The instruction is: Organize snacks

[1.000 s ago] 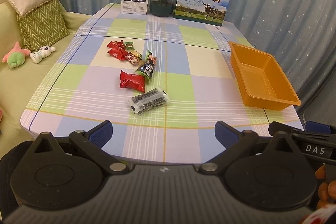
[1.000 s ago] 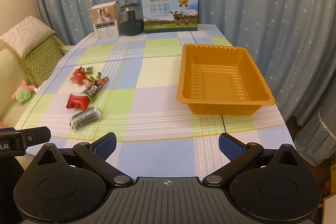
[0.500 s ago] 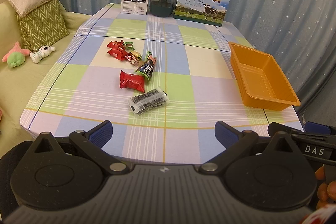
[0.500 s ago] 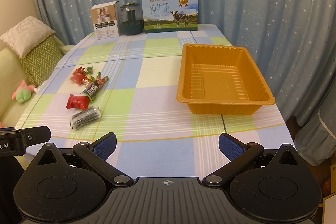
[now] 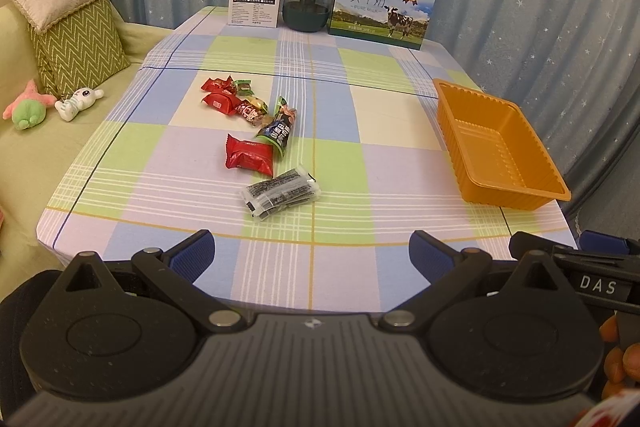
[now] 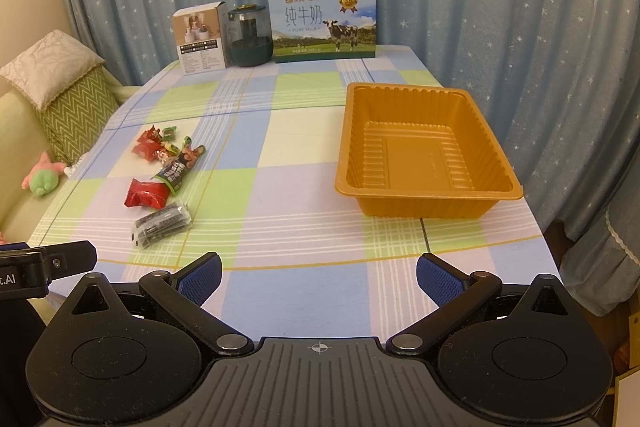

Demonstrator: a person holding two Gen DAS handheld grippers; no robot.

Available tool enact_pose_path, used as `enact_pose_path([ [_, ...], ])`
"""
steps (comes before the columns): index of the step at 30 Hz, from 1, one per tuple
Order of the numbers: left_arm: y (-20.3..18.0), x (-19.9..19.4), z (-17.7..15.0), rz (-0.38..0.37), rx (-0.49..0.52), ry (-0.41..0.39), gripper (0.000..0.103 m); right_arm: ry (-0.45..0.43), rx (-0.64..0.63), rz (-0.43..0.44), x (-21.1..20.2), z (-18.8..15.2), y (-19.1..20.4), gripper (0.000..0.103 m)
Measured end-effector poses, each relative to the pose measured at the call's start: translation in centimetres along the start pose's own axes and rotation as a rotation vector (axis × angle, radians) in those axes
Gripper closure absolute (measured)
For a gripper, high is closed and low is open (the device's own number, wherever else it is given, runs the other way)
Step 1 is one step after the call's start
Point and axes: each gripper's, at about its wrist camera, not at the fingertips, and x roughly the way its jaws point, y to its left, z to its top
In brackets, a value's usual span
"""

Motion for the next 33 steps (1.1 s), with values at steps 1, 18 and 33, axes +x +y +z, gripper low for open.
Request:
enact_pose_path([
  [1, 0.0, 0.0, 0.0, -0.001, 0.000, 0.000, 0.000, 0.000, 0.000, 0.000, 0.0, 0.0, 0.0, 0.000],
  [18, -0.2, 0.2, 0.0, -0.002, 0.003, 0.001, 0.000, 0.002, -0.002, 0.000, 0.2, -0.1, -0.2, 0.000],
  [33, 1.1, 2.0, 0.0, -0.011, 0.012, 0.007, 0.000, 0.009, -0.004, 0.014, 1.7, -0.3, 0.3, 0.000],
])
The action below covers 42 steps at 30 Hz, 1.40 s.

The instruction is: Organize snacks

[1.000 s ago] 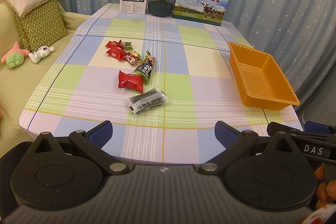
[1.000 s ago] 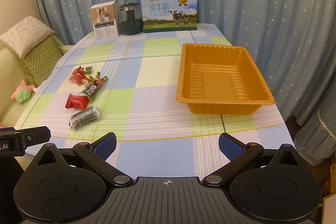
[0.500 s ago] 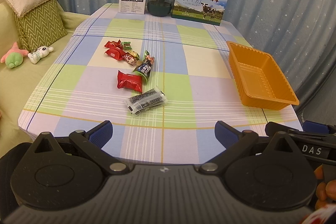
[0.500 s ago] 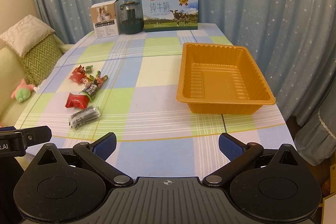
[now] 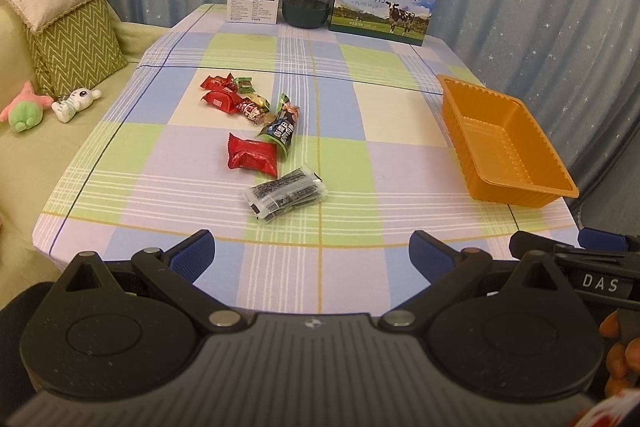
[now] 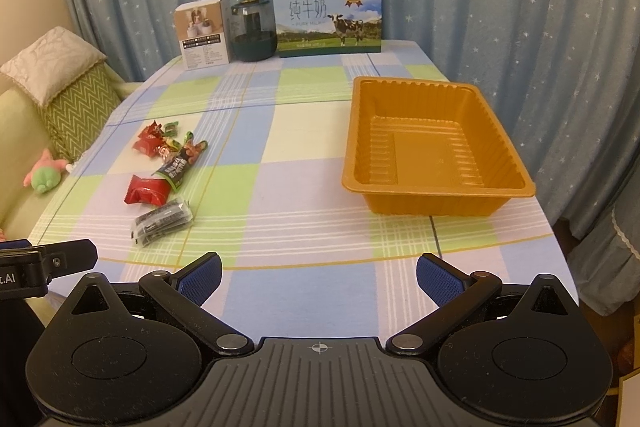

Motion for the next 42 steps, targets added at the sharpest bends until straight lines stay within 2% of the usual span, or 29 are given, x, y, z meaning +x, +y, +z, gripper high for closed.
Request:
enact_pose_path([
  [6, 2.4, 1.9, 1.0, 0.007, 0.028, 0.011, 0.000, 0.005, -0.023, 0.053, 2.3, 0.1, 1.0, 0.000],
  [11, 4.7, 3.7, 2.7, 0.029, 0.118, 0.012, 0.000, 0.001, -0.113, 0.141, 4.9, 0.5, 2.9, 0.001],
  [21, 8.1, 8.5, 5.7, 0.026, 0.394, 0.058, 0.000, -0.005, -0.492, 0.317, 11.4, 2.0, 7.4, 0.001],
  [22, 8.4, 9.0, 5.8, 0.019, 0.406, 0.062, 0.000, -0.010, -0.540, 0.336, 11.9, 2.1, 7.9, 0.002],
  [25, 9.2, 10.2, 6.3, -0.001, 0.434, 0.078, 0.000, -0.011, -0.672, 0.387, 13.7, 2.6, 9.4, 0.015],
  [30, 9.9, 12.0, 6.8, -0.020, 0.498, 0.097, 0.000, -0.029, -0.860, 0.463, 16.1, 2.8, 11.8, 0.022],
  [34, 10.5, 13.1, 7.0, -0.014, 0.521, 0.115, 0.000, -0.010, -1.019, 0.520, 17.7, 2.5, 13.7, 0.038],
  [37, 11.2, 13.6, 6.9, -0.011, 0.508, 0.122, 0.000, 0.001, -1.081, 0.552, 18.9, 2.3, 14.8, 0.040],
  [42, 11.8, 14.1, 6.8, -0.009, 0.496, 0.132, 0.000, 0.081, -1.130, 0.580, 21.0, 2.2, 15.9, 0.043],
])
